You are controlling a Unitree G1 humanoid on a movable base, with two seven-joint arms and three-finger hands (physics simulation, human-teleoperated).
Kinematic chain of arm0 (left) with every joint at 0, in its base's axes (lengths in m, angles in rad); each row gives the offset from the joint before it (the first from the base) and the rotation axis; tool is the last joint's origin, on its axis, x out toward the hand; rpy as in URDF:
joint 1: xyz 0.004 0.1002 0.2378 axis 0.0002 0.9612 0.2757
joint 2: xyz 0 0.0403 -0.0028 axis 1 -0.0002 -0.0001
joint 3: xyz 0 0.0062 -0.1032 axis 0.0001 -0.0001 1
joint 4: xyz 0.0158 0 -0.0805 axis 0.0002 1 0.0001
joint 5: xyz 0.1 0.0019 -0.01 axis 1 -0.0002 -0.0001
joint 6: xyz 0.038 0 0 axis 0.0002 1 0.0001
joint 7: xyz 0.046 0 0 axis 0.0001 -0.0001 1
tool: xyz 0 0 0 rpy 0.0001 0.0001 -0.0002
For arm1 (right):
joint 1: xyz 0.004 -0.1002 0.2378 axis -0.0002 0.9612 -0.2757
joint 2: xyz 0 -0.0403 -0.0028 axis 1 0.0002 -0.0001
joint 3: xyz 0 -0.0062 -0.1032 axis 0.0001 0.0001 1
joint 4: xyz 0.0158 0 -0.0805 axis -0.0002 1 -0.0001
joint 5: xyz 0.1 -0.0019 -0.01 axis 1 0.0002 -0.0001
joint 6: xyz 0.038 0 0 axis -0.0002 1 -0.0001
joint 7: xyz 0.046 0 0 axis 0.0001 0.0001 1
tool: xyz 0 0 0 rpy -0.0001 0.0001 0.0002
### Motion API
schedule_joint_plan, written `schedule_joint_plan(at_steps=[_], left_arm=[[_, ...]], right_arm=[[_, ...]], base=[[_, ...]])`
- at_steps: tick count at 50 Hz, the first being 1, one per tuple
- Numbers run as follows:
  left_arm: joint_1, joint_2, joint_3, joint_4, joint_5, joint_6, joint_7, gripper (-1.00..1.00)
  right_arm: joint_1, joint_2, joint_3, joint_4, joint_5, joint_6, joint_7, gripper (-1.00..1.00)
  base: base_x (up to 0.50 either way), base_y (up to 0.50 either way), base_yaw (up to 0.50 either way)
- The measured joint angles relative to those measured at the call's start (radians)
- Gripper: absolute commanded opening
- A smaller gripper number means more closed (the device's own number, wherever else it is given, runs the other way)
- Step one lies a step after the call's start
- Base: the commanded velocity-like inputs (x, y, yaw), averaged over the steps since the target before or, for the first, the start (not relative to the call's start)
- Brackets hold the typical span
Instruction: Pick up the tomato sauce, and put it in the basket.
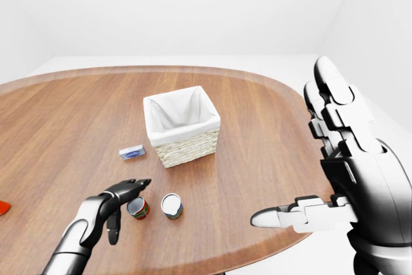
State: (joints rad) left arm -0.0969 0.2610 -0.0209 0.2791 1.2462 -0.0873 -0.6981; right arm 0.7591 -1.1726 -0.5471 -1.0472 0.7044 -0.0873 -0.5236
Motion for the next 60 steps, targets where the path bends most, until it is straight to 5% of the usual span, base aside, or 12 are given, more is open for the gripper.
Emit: schedule_joint_plan(at_steps=[26, 43, 44, 45, 60], left_arm=[[-0.010, -0.013, -0.032, 0.068, 0.032, 0.000, 0.004, 1.00], [-0.064, -0.013, -0.053, 0.192, 0.071, 0.000, 0.083, 1.00], [-0.068, -0.013, -0.055, 0.203, 0.075, 0.000, 0.090, 0.75], [-0.075, -0.013, -0.057, 0.213, 0.077, 0.000, 0.098, -0.99], [-0.139, -0.009, -0.064, 0.302, 0.060, 0.000, 0.155, -1.00]], right_arm=[[-0.009, 0.006, 0.028, 0.000, -0.019, 0.000, 0.000, 1.00], [-0.003, 0.000, 0.028, 0.000, -0.019, 0.000, 0.000, 1.00], [-0.002, 0.000, 0.027, 0.000, -0.018, 0.000, 0.000, 1.00], [-0.001, 0.000, 0.026, 0.000, -0.018, 0.000, 0.000, 1.00], [-0.001, -0.001, 0.021, 0.000, -0.010, 0.000, 0.000, 1.00]], base=[[0.00, 0.00, 0.00], [0.00, 0.00, 0.00], [0.00, 0.00, 0.00], [0.00, 0.00, 0.00], [0.00, 0.00, 0.00]])
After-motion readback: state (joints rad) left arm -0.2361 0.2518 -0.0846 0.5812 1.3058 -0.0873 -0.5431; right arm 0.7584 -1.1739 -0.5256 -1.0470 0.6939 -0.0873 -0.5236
